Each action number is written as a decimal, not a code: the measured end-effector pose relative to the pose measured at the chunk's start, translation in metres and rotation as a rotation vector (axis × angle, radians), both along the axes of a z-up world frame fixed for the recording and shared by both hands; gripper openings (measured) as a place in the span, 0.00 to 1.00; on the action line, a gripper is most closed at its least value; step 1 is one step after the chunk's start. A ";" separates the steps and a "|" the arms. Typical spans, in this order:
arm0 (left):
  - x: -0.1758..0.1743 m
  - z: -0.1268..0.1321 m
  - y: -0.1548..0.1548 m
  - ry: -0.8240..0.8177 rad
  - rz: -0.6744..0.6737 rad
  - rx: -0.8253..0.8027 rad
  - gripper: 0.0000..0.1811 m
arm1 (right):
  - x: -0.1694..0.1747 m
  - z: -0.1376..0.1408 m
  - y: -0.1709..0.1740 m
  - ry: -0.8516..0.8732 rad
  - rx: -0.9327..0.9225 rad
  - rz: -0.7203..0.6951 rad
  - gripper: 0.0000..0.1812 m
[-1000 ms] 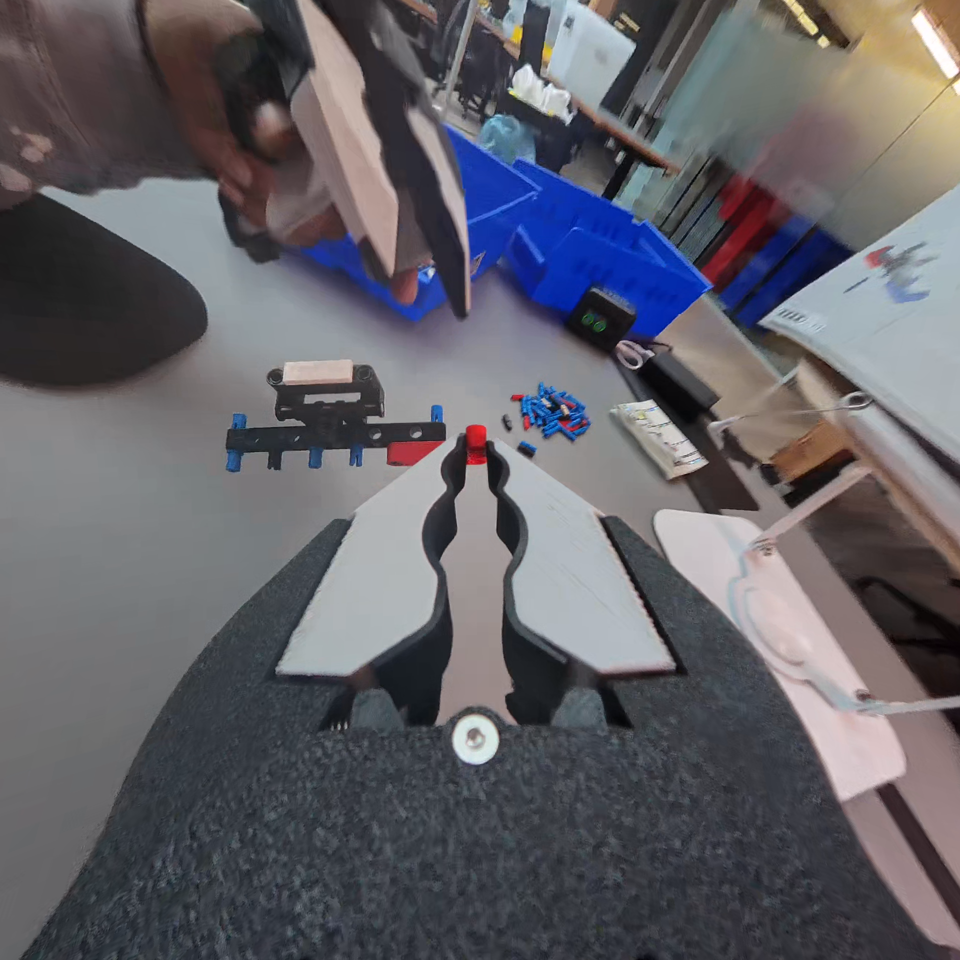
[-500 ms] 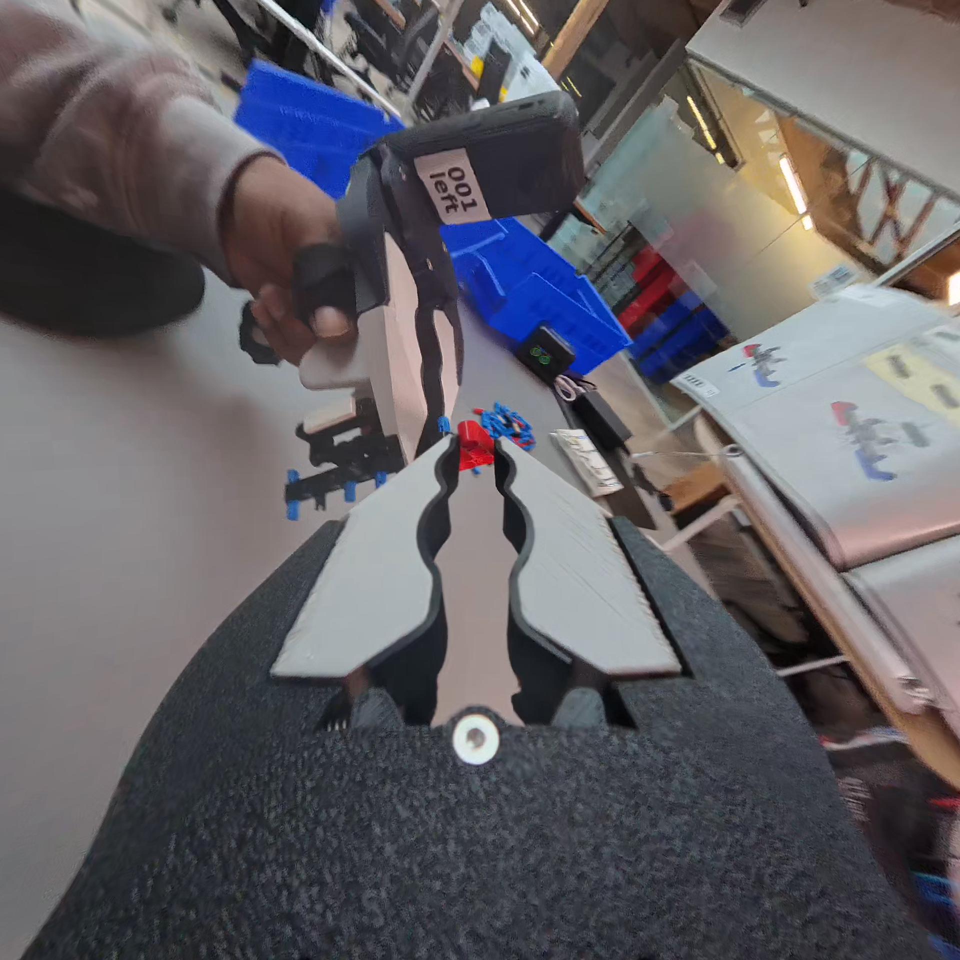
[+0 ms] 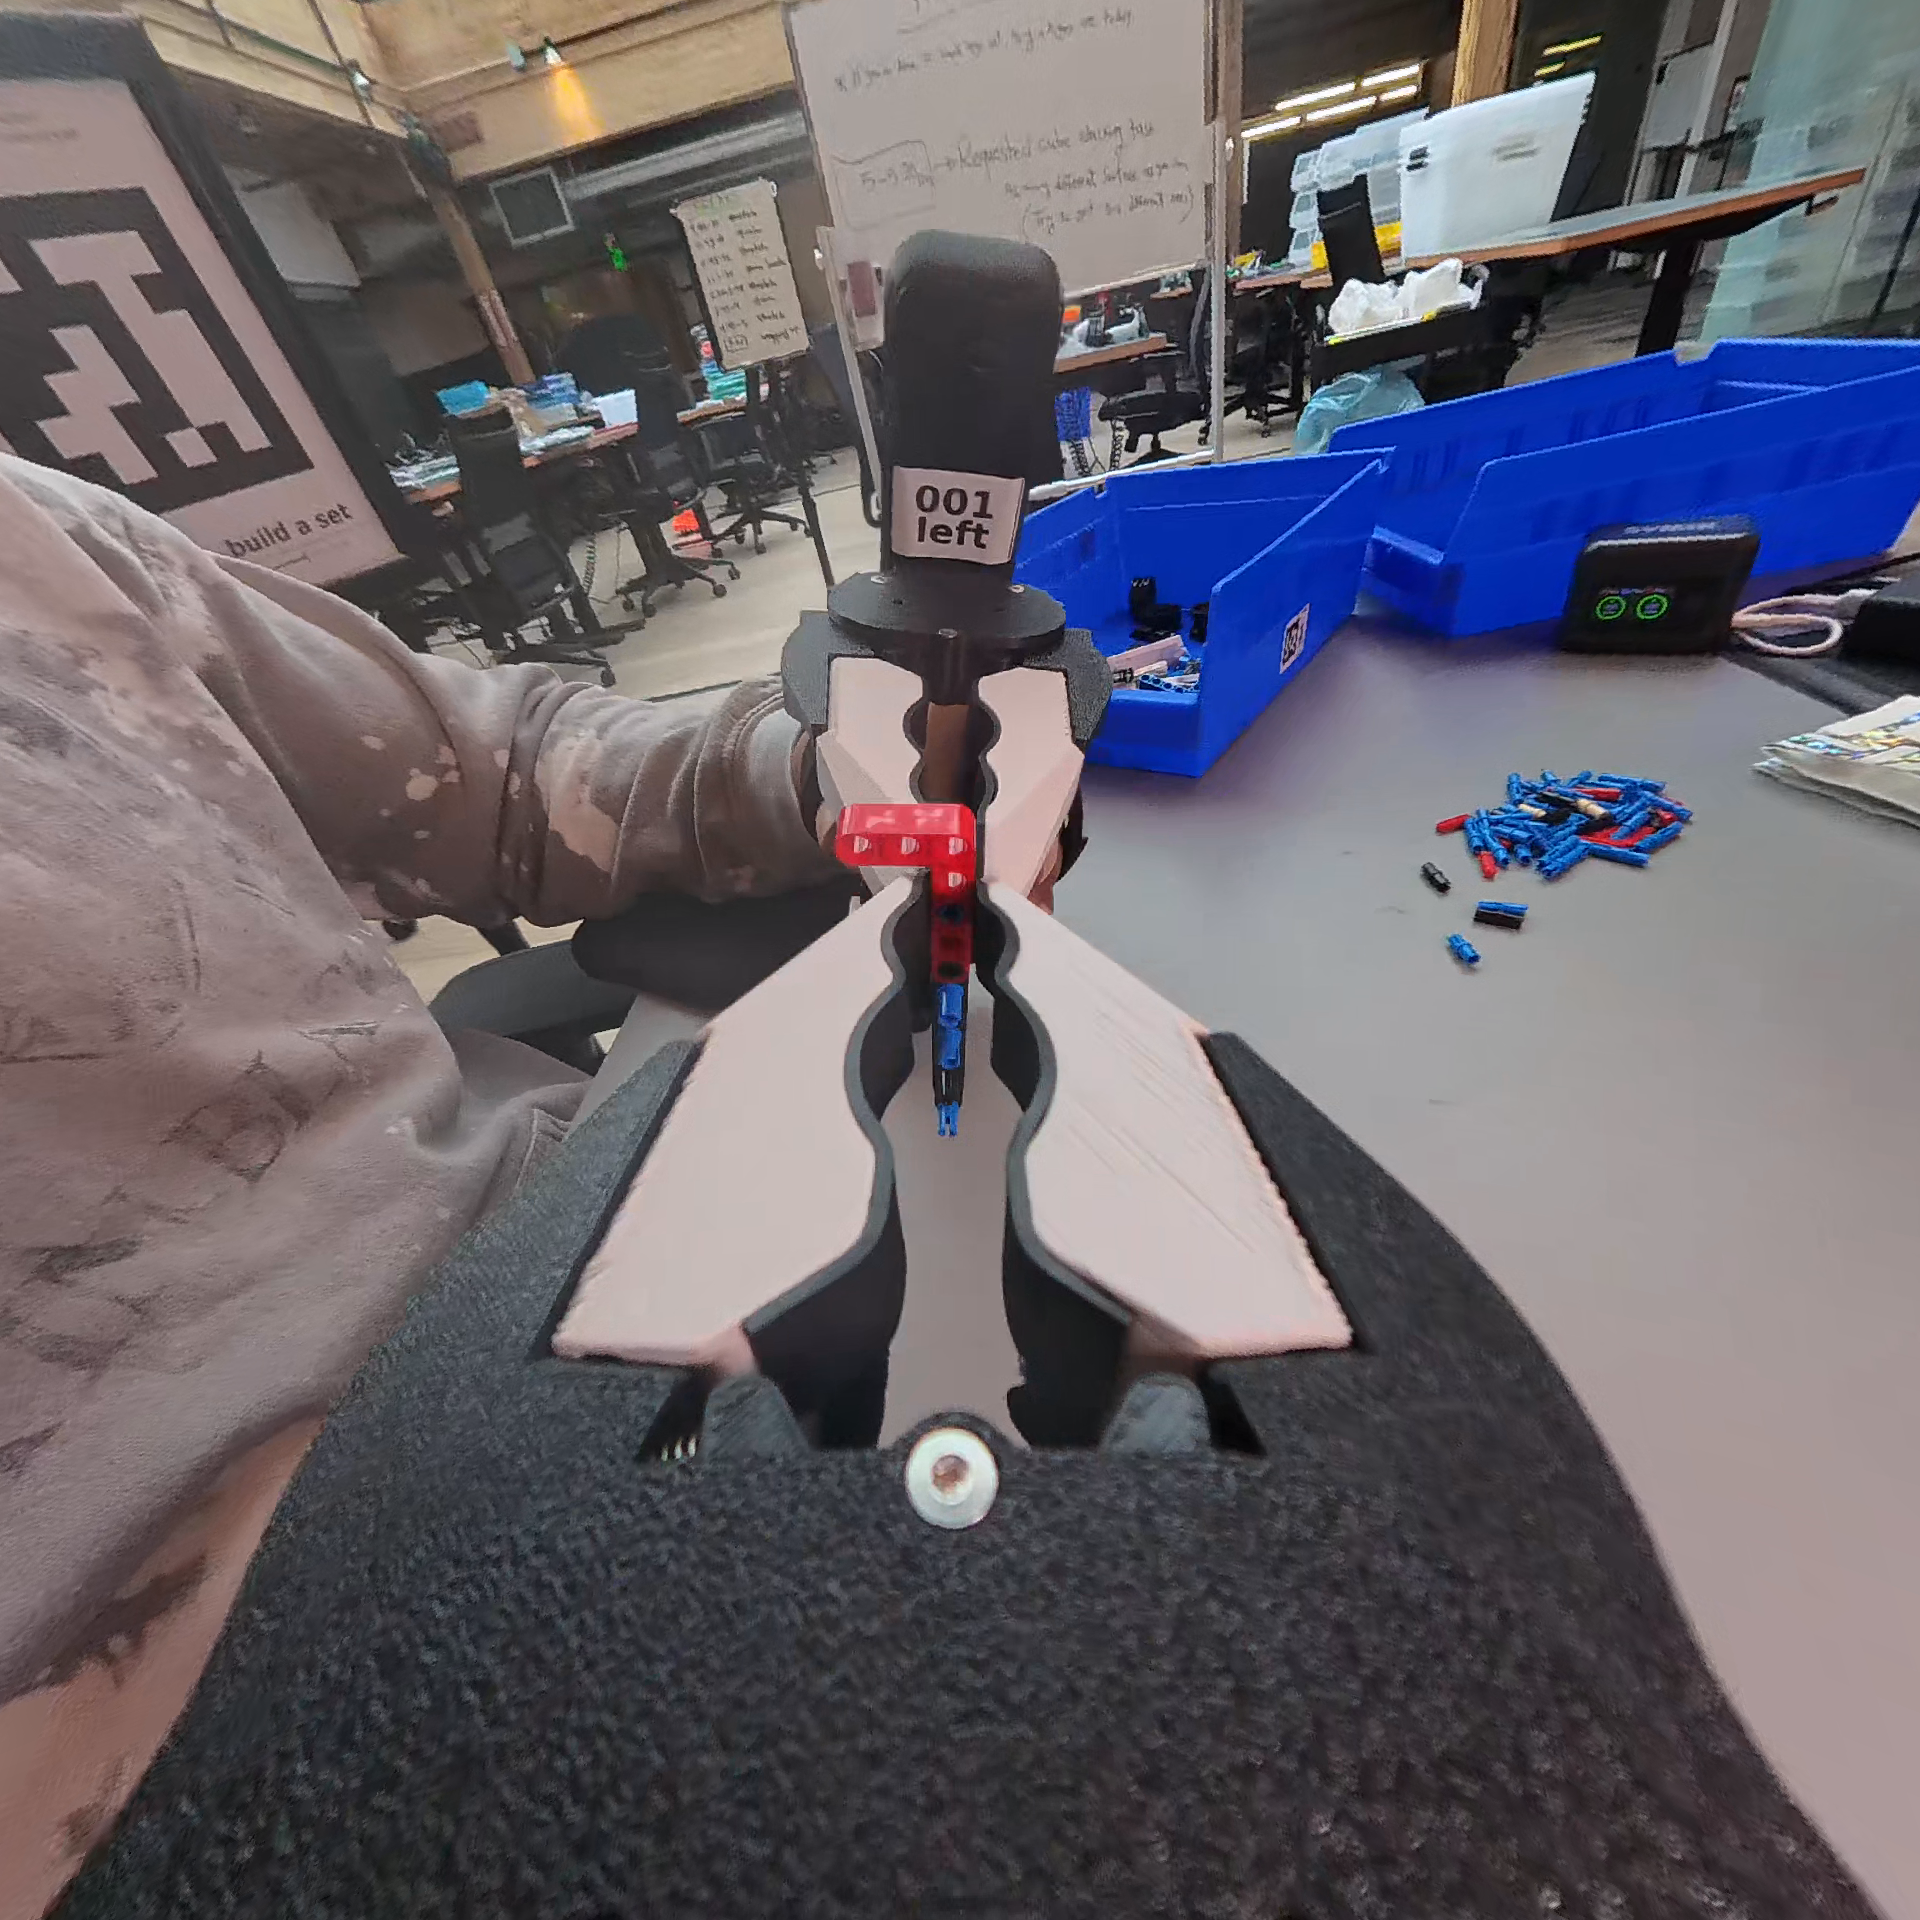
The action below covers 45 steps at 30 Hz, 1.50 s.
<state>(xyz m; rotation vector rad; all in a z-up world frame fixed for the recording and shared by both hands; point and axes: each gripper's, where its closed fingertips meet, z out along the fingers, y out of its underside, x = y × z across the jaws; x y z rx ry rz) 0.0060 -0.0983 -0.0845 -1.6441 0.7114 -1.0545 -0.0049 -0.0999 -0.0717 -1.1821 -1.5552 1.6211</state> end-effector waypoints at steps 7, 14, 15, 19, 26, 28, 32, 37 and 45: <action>0.004 0.008 0.000 -0.037 0.027 0.023 0.03 | 0.007 0.006 0.000 0.018 -0.045 0.042 0.03; -0.041 0.052 0.009 -0.258 0.135 0.090 0.02 | 0.032 0.006 0.036 0.031 -0.018 -0.016 0.03; -0.056 0.055 0.010 -0.251 0.169 0.096 0.02 | 0.034 0.008 0.040 0.032 -0.021 -0.029 0.03; -0.044 0.025 0.017 -0.170 0.152 -0.001 0.03 | 0.020 0.007 0.025 0.016 0.001 0.017 0.04; -0.014 -0.034 0.014 0.126 0.077 -0.170 0.03 | 0.020 -0.004 0.023 -0.018 -0.057 0.028 0.04; -0.005 -0.058 0.009 0.246 0.053 -0.224 0.03 | 0.020 -0.010 0.021 -0.035 -0.058 0.035 0.04; 0.008 -0.077 0.005 0.336 0.019 -0.257 0.05 | 0.017 -0.020 0.012 -0.069 -0.042 0.064 0.04; 0.005 -0.050 0.005 0.267 0.031 -0.120 0.15 | 0.015 -0.033 0.008 -0.107 0.029 0.048 0.04; 0.007 -0.031 -0.003 0.291 0.034 0.033 0.02 | 0.012 -0.045 -0.003 -0.152 0.076 0.082 0.04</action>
